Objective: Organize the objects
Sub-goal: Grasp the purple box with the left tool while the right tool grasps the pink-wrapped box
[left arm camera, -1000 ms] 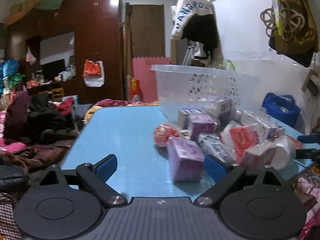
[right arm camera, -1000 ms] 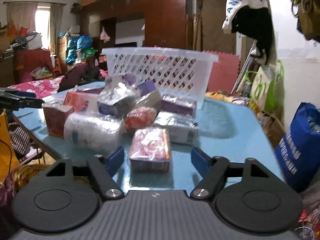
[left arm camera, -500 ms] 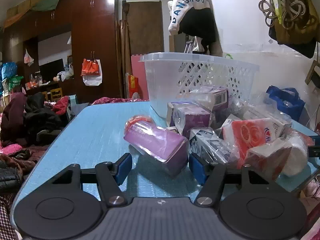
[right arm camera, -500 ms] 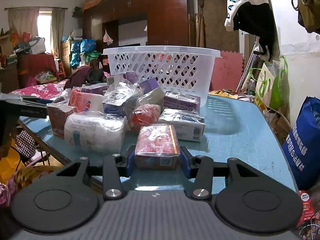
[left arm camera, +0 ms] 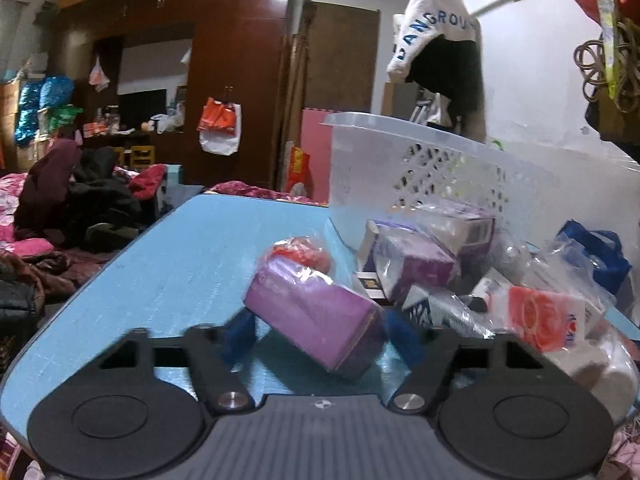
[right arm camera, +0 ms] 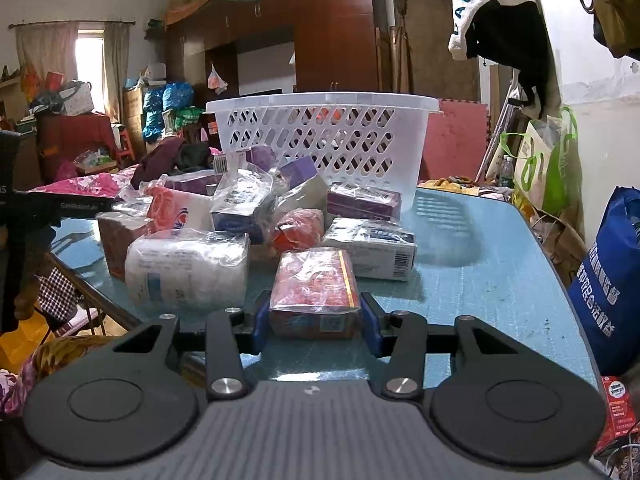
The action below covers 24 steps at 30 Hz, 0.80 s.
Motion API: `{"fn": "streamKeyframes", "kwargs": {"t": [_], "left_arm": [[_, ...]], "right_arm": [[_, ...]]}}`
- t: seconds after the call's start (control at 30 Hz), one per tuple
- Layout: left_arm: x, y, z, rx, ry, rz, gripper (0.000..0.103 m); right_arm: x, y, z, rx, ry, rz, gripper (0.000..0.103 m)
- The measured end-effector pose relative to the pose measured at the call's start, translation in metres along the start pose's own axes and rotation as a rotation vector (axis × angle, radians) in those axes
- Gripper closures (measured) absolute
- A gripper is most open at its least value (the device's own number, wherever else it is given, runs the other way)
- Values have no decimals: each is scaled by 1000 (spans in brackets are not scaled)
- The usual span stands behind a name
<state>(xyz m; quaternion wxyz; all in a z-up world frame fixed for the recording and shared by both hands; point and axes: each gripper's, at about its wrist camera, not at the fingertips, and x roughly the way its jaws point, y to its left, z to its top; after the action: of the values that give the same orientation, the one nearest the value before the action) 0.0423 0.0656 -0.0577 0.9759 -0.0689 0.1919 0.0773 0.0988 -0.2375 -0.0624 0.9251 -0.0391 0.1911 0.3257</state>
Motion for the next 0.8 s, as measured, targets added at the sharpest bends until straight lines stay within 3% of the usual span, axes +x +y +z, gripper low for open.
{"fn": "streamKeyframes", "kwargs": {"t": [0.03,0.1,0.5,0.63,0.8], "left_arm": [[-1,2,-1,-5,-4,4,53],[-2,6,-1,-16,-13,-13,57],[-25,-6,8,52,-162,-26,59],[-31,-14,34,74,-216,-79,59],[-19,-32,88,85,-242,-172,59]], "right_arm": [[0,0,0,1,-2,1,54],[-2,-2,0,7,-9,1,54],[-14,-11,13,29,-68,-5,55],[-18,-14,39,11,-113,-2,55],[1,-12,97,-41,-164,-2,55]]}}
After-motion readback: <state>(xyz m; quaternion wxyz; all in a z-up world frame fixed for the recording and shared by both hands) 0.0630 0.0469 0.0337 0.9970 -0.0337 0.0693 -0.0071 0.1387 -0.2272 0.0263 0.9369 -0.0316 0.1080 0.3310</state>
